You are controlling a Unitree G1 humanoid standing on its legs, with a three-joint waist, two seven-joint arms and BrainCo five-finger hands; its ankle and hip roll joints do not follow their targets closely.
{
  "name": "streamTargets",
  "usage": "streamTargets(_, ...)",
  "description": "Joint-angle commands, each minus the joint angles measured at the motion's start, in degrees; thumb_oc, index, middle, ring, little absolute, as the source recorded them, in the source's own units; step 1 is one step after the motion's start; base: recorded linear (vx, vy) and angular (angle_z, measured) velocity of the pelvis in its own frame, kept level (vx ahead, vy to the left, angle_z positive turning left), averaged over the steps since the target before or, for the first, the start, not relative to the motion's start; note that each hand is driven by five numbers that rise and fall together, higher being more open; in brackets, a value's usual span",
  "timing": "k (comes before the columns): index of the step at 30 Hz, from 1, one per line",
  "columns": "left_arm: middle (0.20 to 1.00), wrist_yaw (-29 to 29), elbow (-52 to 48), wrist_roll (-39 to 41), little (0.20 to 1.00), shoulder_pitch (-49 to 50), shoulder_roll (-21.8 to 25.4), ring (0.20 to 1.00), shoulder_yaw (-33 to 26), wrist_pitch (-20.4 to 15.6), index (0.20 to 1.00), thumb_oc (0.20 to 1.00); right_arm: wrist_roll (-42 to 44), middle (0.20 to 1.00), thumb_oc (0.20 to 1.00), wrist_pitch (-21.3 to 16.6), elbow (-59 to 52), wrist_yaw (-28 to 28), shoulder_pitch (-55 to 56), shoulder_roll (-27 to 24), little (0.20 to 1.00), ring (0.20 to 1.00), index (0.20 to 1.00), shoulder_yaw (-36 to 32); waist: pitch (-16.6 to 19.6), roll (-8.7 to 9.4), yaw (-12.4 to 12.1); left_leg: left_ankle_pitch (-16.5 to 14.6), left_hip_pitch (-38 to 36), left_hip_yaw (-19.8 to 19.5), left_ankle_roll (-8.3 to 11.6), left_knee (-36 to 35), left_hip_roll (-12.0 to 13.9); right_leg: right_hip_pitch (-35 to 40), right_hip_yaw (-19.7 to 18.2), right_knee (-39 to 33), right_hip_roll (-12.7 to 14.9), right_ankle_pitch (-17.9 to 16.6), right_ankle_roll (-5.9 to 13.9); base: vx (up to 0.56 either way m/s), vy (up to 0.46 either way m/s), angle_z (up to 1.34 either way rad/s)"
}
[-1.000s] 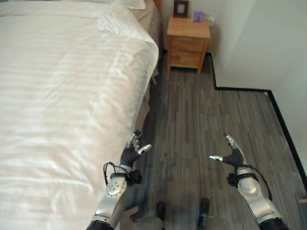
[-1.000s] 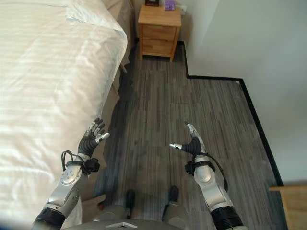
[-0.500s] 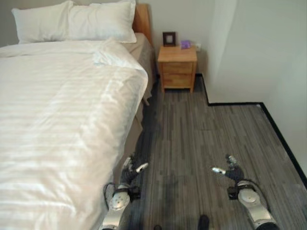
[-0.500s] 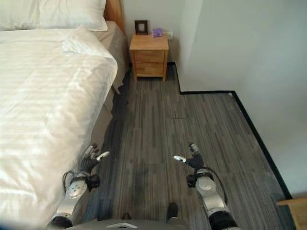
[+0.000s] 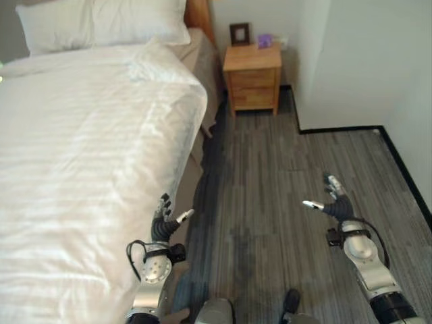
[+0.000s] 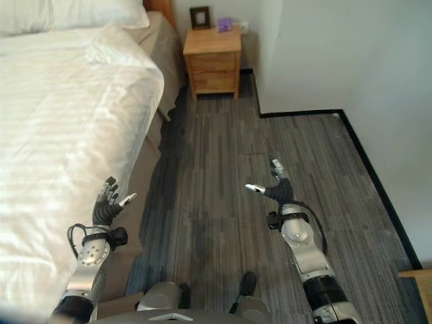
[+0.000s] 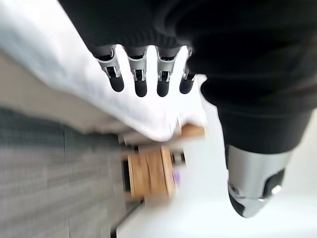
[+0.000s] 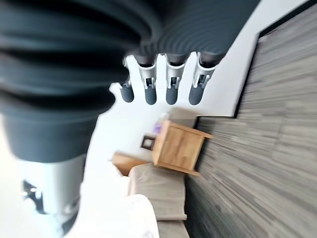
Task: Making the bed.
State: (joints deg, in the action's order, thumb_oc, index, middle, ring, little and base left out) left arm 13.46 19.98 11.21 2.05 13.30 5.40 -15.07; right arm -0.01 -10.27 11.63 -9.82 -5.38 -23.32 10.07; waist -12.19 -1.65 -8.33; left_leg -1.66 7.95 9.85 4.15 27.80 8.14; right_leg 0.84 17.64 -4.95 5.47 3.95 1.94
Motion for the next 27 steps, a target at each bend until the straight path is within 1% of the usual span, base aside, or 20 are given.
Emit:
streamTargets(1, 1.0, 1.35, -4.67, 4.6, 1.0, -0.58, 2.54, 1.0, -1.64, -3.54, 1.0, 1.0, -1.7, 1.0, 1.0, -2.22, -3.37, -2.14, -1.81, -2.28, 1.0, 1.0, 1.0, -1.78, -0.98, 3.29, -1.66, 1.4, 9.48, 1.69, 2.14, -3.27, 2.82, 10.59, 1.1, 0.33, 2.74, 3.69, 1.49, 0.25, 0.015, -0.26)
streamTargets(2, 1.0, 1.35, -4.67, 4.6, 1.0, -0.57, 2.55, 1.0, -1.64, -3.54, 1.0, 1.0, -1.7, 1.0, 1.0, -2.23, -3.36, -2.14, -1.81, -2.26, 1.0, 1.0, 1.0, -1.78, -0.98, 3.35, -1.71, 1.41, 9.43, 1.77, 2.12, -3.33, 2.78, 10.58, 1.06, 0.34, 2.8, 3.7, 1.51, 0.64, 0.192, 0.34)
streamTargets(3, 1.0, 0.24, -5.7, 4.32, 1.0, 1.86, 2.92, 1.0, -2.45, -2.25, 1.0, 1.0, -1.5, 1.0, 1.0, -2.28, -2.47, -2.6, -2.33, -1.89, 1.0, 1.0, 1.0, -2.19, 0.05, 2.23, -3.62, 5.36, 11.27, 4.34, 2.28, -17.64, 3.54, 13.24, 0.87, -0.05, 0.2, 6.06, 2.9, 0.52, 0.175, 0.63)
streamTargets(4, 1.0, 0.23, -5.86, 4.32, 1.0, 2.08, 2.99, 1.0, -2.45, -2.17, 1.0, 1.0, -1.49, 1.0, 1.0, -2.32, -2.42, -2.61, -2.23, -1.83, 1.0, 1.0, 1.0, -2.14, -0.16, 2.73, -3.67, 6.05, 9.99, 4.81, 2.34, -19.29, 2.87, 13.65, 0.88, -0.05, 0.76, 6.29, 2.99, 0.72, 0.24, 0.34)
streamTargets(6, 1.0, -0.33, -5.66, 4.23, 1.0, 3.47, 3.25, 1.0, -2.78, -1.37, 1.0, 1.0, -1.2, 1.0, 1.0, -2.07, -1.46, -2.54, -2.59, -1.4, 1.0, 1.0, 1.0, -2.21, 0.14, 2.81, -5.15, 7.68, 12.54, 6.57, 2.23, -27.3, 4.51, 15.87, 1.08, -0.01, 0.11, 7.73, 4.01, 0.49, 0.168, -0.48)
streamTargets(10, 1.0, -2.61, -6.91, 3.98, 1.0, 8.36, 4.03, 1.0, -3.82, 0.35, 1.0, 1.0, -2.7, 1.0, 1.0, -1.27, -1.85, -0.51, -1.39, 0.37, 1.0, 1.0, 1.0, -0.85, 1.49, 5.07, -8.8, 12.71, 12.66, 4.36, 0.32, -30.75, 3.23, 19.49, -2.34, 4.34, 1.35, 9.71, 6.87, 0.71, 0.38, -0.46)
streamTargets(11, 1.0, -2.61, -6.94, 3.99, 1.0, 8.39, 4.06, 1.0, -3.8, 0.36, 1.0, 1.0, -2.72, 1.0, 1.0, -1.27, -1.86, -0.52, -1.35, 0.39, 1.0, 1.0, 1.0, -0.87, 1.68, 5.01, -9.1, 12.8, 12.73, 4.56, 0.34, -30.83, 3.51, 19.2, -2.68, 4.33, 1.25, 9.57, 6.82, 0.6, 0.335, -0.9)
streamTargets(13, 1.0, -3.02, -6.37, 4.67, 1.0, 7.04, 5.8, 1.0, -2.41, 1.32, 1.0, 1.0, -4.31, 1.0, 1.0, -1.06, -2.08, -0.52, 0.51, 2.53, 1.0, 1.0, 1.0, -0.08, 0.76, 8.52, -9.58, 11.22, 9.88, 2.29, -2.5, -28.1, -0.16, 15.15, -4.09, 20.55, 4.67, -1.02, 11.49, 0.57, 0.309, -0.84)
streamTargets(14, 1.0, -3.03, -6.35, 4.69, 1.0, 6.99, 5.83, 1.0, -2.41, 1.32, 1.0, 1.0, -4.33, 1.0, 1.0, -1.06, -2.07, -0.53, 0.48, 2.56, 1.0, 1.0, 1.0, -0.1, 0.89, 8.48, -9.82, 11.16, 10.05, 2.46, -2.52, -27.96, 0.06, 14.9, -4.36, 20.49, 4.59, -1.19, 11.49, 0.55, 0.357, -0.54)
streamTargets(15, 1.0, -2.73, -6.59, 4.32, 1.0, 5.24, 7.48, 1.0, -1.37, 1.92, 1.0, 1.0, -4.81, 1.0, 1.0, -0.88, -2.86, -0.48, -0.29, 3.09, 1.0, 1.0, 1.0, 0.65, -0.12, 8.4, -7.57, 8.58, 5.6, 0.12, -4.0, -28.53, -1.55, 7.63, -6.22, 34.36, 5.29, -12.97, 13.06, 0.33, 0.239, -0.22)
streamTargets(16, 1.0, -2.73, -6.57, 4.33, 1.0, 5.19, 7.46, 1.0, -1.38, 1.92, 1.0, 1.0, -4.82, 1.0, 1.0, -0.87, -2.85, -0.49, -0.33, 3.08, 1.0, 1.0, 1.0, 0.65, 0.04, 8.21, -7.73, 8.62, 5.8, 0.19, -3.99, -28.48, -1.26, 7.38, -6.41, 34.24, 5.04, -13.21, 13.06, 0.48, 0.306, 0.1)
streamTargets(17, 1.0, -2.52, -6.45, 3.99, 1.0, 4.56, 8.2, 1.0, -1.47, 1.79, 1.0, 1.0, -5.2, 1.0, 1.0, -0.86, -2.68, -0.83, -1.19, 2.85, 1.0, 1.0, 1.0, 0.7, 0.2, 7.49, -6.74, 7.07, 3.36, -0.06, -4.59, -29.5, -1.01, 4.9, -5.16, 37.21, 6.18, -15.65, 13.06, 0.55, 0.218, 0.61)
streamTargets(18, 1.0, -2.52, -7.13, 3.58, 1.0, 3.15, 9.32, 1.0, -0.59, 1.88, 1.0, 1.0, -5.66, 1.0, 1.0, -0.83, -3.25, -1.07, -2.41, 2.86, 1.0, 1.0, 1.0, 0.91, -0.49, 6.34, -4.94, 5.16, -0.7, -1.59, -5.05, -31.14, -0.85, -0.16, -2.94, 39.64, 9.5, -15.14, 12.95, 0.55, 0.214, 0.64)
streamTargets(19, 1.0, -2.52, -7.12, 3.58, 1.0, 3.12, 9.29, 1.0, -0.6, 1.89, 1.0, 1.0, -5.66, 1.0, 1.0, -0.82, -3.26, -1.07, -2.44, 2.83, 1.0, 1.0, 1.0, 0.91, -0.4, 6.21, -4.81, 5.26, -0.55, -1.75, -5.04, -31.16, -0.75, -0.16, -2.76, 39.49, 9.36, -15.27, 12.93, 0.65, 0.177, 0.41)
streamTargets(20, 1.0, -2.66, -7.81, 3.4, 1.0, 2.48, 9.61, 1.0, -0.1, 1.94, 1.0, 1.0, -5.72, 1.0, 1.0, -0.72, -3.86, -0.97, -2.66, 2.95, 1.0, 1.0, 1.0, 1.12, -0.87, 5.8, -3.45, 4.02, -2.51, -2.85, -4.81, -31.8, -1.14, -2.63, -1.52, 37.2, 10.46, -12.35, 11.81, 0.64, 0.045, 0.45)
streamTargets(22, 1.0, -3.57, -8.65, 3.28, 1.0, 1.74, 8.69, 1.0, 1.01, 1.98, 1.0, 1.0, -6.06, 1.0, 1.0, -0.22, -4.01, -0.76, -2.17, 2.92, 1.0, 1.0, 1.0, 1.37, -1.88, 5.31, -0.42, 0.46, -7.04, -6.03, -3.88, -32.49, -2.87, -6.0, -0.01, 23.97, 10.34, -7.71, 10.1, 0.86, -0.025, 0.77)
streamTargets(23, 1.0, -3.8, -8.91, 3.01, 1.0, 1.49, 8.25, 1.0, 1.65, 2.08, 1.0, 1.0, -6.43, 1.0, 1.0, -0.03, -3.59, -0.93, -1.56, 3.02, 1.0, 1.0, 1.0, 1.13, -2.04, 5.57, 0.85, -1.64, -9.26, -7.83, -3.18, -32.8, -3.6, -7.38, -1.76, 14.99, 9.74, -6.36, 9.52, 0.75, -0.087, 1.08)
streamTargets(25, 1.0, -4.49, -8.68, 2.62, 1.0, 0.84, 7.44, 1.0, 2.04, 2.34, 1.0, 1.0, -6.74, 1.0, 1.0, 0.8, -2.6, -0.8, -0.41, 3.29, 1.0, 1.0, 1.0, 0.68, -2.27, 4.97, 2.89, -4.88, -12.67, -11.64, -2.09, -32.8, -3.52, -9.14, -5.43, 3.35, 9.27, -8.0, 10.08, 0.81, -0.051, 1.26)
streamTargets(26, 1.0, -4.65, -8.41, 2.37, 1.0, 0.22, 7.25, 1.0, 1.98, 2.38, 1.0, 1.0, -6.81, 1.0, 1.0, 1.15, -2.01, -0.87, 0.18, 3.46, 1.0, 1.0, 1.0, 0.12, -2.26, 5.16, 4.36, -6.45, -14.49, -13.51, -1.76, -32.8, -3.66, -12.51, -7.66, 0.01, 9.92, -10.18, 10.74, 0.58, -0.022, 1.3)
streamTargets(27, 1.0, -4.66, -8.34, 2.36, 1.0, 0.24, 7.16, 1.0, 2.0, 2.35, 1.0, 1.0, -6.83, 1.0, 1.0, 1.15, -2.0, -0.87, 0.23, 3.39, 1.0, 1.0, 1.0, 0.15, -2.06, 4.66, 4.35, -6.98, -14.63, -13.5, -1.74, -32.8, -3.14, -12.4, -7.48, 0.16, 9.45, -9.78, 10.81, 0.56, -0.027, 1.29)
